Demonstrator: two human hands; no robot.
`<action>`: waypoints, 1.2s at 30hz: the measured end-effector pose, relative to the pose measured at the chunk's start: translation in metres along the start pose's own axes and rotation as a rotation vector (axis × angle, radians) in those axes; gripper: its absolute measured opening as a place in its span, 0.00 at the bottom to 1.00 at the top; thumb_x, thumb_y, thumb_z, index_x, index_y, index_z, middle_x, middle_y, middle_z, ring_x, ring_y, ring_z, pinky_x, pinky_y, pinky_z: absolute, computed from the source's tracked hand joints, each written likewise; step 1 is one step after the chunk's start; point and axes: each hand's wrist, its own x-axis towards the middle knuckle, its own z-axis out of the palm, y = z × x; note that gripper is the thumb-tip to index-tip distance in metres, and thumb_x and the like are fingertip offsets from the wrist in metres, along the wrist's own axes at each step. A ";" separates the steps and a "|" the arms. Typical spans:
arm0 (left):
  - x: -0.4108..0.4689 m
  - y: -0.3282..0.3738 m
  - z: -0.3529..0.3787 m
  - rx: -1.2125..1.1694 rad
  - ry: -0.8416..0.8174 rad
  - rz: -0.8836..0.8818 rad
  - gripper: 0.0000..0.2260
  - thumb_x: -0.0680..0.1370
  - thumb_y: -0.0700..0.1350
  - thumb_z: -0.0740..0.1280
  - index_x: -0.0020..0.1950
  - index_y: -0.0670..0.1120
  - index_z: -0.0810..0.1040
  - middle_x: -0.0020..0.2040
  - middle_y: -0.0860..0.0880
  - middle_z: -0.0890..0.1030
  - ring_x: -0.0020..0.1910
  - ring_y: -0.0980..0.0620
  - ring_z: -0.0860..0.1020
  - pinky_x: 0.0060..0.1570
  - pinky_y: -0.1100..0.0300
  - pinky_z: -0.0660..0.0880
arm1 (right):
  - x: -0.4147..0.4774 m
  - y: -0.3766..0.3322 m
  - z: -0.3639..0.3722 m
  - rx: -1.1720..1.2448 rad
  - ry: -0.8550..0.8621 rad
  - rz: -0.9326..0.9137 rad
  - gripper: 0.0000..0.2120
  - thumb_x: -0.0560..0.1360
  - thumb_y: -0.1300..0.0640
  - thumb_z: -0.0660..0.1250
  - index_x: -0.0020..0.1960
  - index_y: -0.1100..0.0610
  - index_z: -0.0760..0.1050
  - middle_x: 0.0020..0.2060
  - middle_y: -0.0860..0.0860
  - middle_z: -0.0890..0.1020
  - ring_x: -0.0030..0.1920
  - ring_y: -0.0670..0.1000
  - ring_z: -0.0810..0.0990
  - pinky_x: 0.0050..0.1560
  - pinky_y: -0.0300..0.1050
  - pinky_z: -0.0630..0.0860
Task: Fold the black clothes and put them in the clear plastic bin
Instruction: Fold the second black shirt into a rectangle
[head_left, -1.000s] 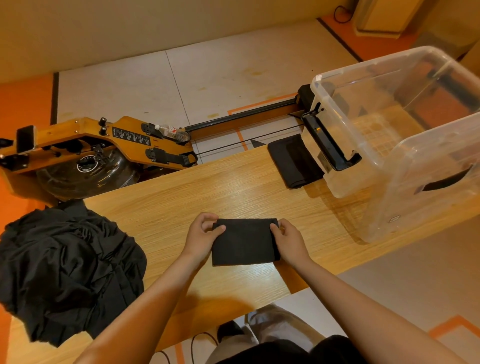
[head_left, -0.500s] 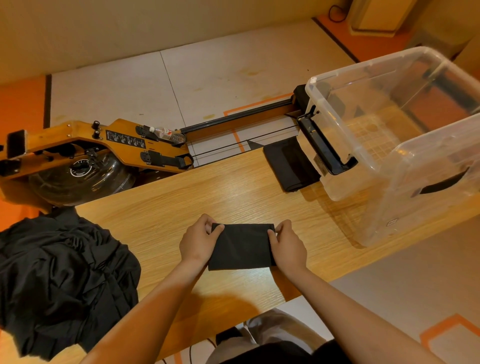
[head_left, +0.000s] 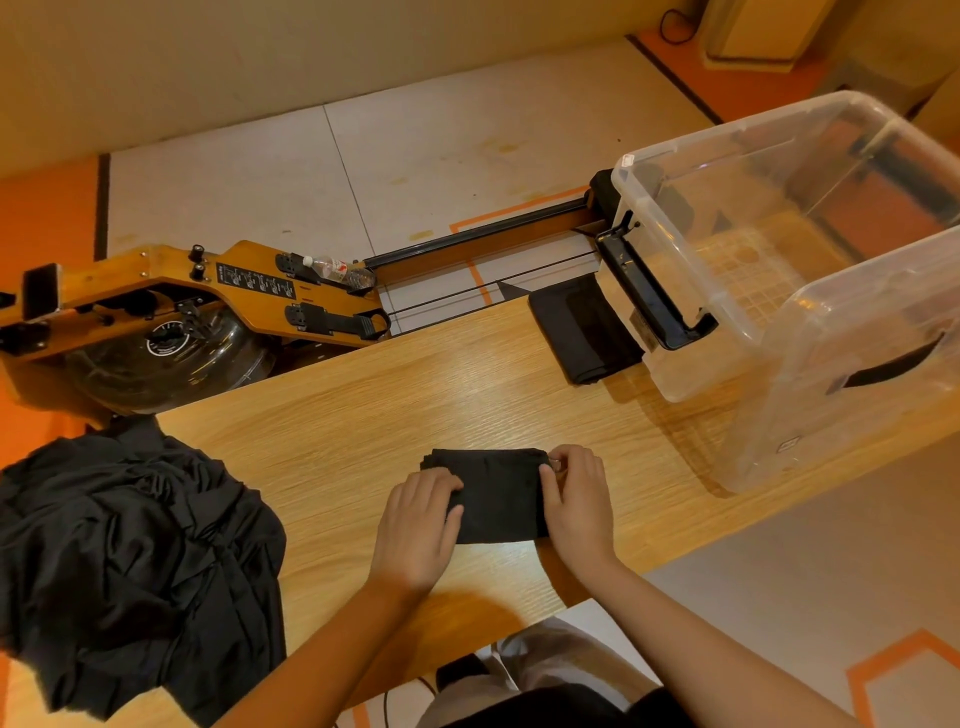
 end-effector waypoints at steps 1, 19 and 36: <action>-0.001 -0.001 0.002 0.037 -0.025 0.023 0.14 0.78 0.49 0.56 0.56 0.47 0.78 0.55 0.50 0.79 0.56 0.54 0.72 0.57 0.61 0.68 | 0.003 0.001 0.001 0.037 0.007 0.055 0.01 0.79 0.58 0.63 0.50 0.55 0.71 0.43 0.47 0.74 0.46 0.47 0.71 0.42 0.38 0.67; 0.012 -0.007 -0.001 0.206 -0.279 0.098 0.25 0.82 0.52 0.50 0.76 0.42 0.62 0.77 0.46 0.61 0.77 0.50 0.55 0.73 0.49 0.51 | -0.007 -0.011 0.005 -0.243 -0.053 -0.490 0.13 0.76 0.59 0.58 0.55 0.58 0.78 0.58 0.53 0.77 0.61 0.50 0.70 0.61 0.44 0.66; 0.027 -0.018 0.009 0.112 -0.399 -0.050 0.32 0.77 0.61 0.35 0.79 0.50 0.44 0.80 0.53 0.49 0.78 0.52 0.42 0.76 0.55 0.38 | -0.003 0.012 0.024 -0.539 -0.401 -0.338 0.30 0.83 0.43 0.39 0.76 0.59 0.61 0.74 0.54 0.65 0.76 0.50 0.59 0.73 0.51 0.49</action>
